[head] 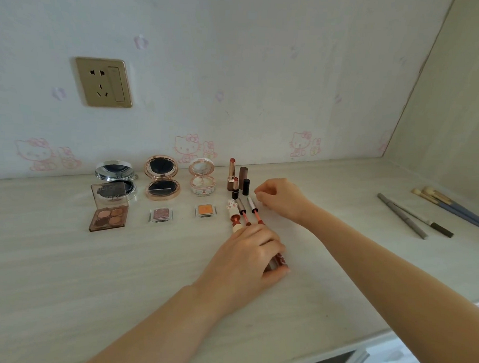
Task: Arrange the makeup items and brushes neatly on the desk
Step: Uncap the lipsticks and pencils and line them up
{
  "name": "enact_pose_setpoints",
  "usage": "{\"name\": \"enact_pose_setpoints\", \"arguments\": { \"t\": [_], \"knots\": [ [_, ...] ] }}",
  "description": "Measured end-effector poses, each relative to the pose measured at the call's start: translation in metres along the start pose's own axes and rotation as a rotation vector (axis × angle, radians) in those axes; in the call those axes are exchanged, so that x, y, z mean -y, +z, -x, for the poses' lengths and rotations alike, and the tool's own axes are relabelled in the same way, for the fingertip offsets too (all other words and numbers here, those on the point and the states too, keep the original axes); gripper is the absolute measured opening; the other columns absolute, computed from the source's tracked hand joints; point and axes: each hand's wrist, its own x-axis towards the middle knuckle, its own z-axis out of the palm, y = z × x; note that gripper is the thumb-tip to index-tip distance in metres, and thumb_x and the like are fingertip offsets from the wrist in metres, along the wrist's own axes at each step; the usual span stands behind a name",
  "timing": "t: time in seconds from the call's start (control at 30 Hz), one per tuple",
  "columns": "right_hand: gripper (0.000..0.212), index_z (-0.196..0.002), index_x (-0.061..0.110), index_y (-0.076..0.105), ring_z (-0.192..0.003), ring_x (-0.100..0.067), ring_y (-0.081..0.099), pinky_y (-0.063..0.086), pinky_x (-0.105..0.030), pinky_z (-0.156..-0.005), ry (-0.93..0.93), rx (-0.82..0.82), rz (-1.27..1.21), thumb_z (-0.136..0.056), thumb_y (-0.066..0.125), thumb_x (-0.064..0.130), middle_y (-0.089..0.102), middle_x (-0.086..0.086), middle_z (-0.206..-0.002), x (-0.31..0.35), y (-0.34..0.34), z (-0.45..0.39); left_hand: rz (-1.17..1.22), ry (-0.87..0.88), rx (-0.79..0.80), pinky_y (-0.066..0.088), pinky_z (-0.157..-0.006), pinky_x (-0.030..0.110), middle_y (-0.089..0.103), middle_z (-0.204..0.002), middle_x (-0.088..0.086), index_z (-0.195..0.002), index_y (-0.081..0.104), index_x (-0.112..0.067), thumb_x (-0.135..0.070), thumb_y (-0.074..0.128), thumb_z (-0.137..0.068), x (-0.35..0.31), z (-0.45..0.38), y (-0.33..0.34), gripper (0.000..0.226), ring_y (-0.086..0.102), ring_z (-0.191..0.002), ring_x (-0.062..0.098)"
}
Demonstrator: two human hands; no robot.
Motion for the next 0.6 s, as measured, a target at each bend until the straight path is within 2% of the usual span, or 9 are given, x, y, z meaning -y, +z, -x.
{"name": "enact_pose_setpoints", "arguments": {
  "t": [0.23, 0.47, 0.6],
  "knots": [
    [0.025, -0.115, 0.015, 0.064, -0.105, -0.014, 0.06, 0.045, -0.023, -0.092, -0.099, 0.035, 0.221, -0.094, 0.052, 0.02, 0.067, 0.0, -0.112, -0.005, -0.016, 0.03, 0.031, -0.001, 0.0, 0.034, -0.102, 0.02, 0.058, -0.117, -0.009, -0.113, 0.066, -0.02, -0.044, 0.056, -0.09, -0.002, 0.002, -0.001, 0.035, 0.046, -0.115, 0.006],
    [0.024, -0.115, 0.021, 0.062, -0.105, -0.01, 0.058, 0.044, -0.02, -0.085, -0.158, 0.035, 0.395, -0.095, 0.05, 0.027, 0.065, 0.007, -0.112, -0.021, -0.044, 0.069, 0.031, -0.004, -0.006, 0.028, -0.099, 0.012, 0.059, -0.119, -0.012, -0.118, 0.064, -0.022, -0.044, 0.054, -0.092, -0.005, -0.001, -0.004, 0.036, 0.044, -0.116, 0.001],
    [0.025, -0.116, 0.023, 0.061, -0.106, -0.009, 0.057, 0.042, -0.02, -0.086, -0.161, 0.005, 0.454, -0.095, 0.05, 0.03, 0.063, 0.008, -0.113, -0.034, -0.065, 0.09, -0.009, 0.015, 0.03, 0.033, -0.101, 0.02, 0.059, -0.119, -0.01, -0.119, 0.063, -0.02, -0.041, 0.051, -0.094, -0.006, -0.012, -0.005, 0.035, 0.044, -0.117, 0.004]
  ]
}}
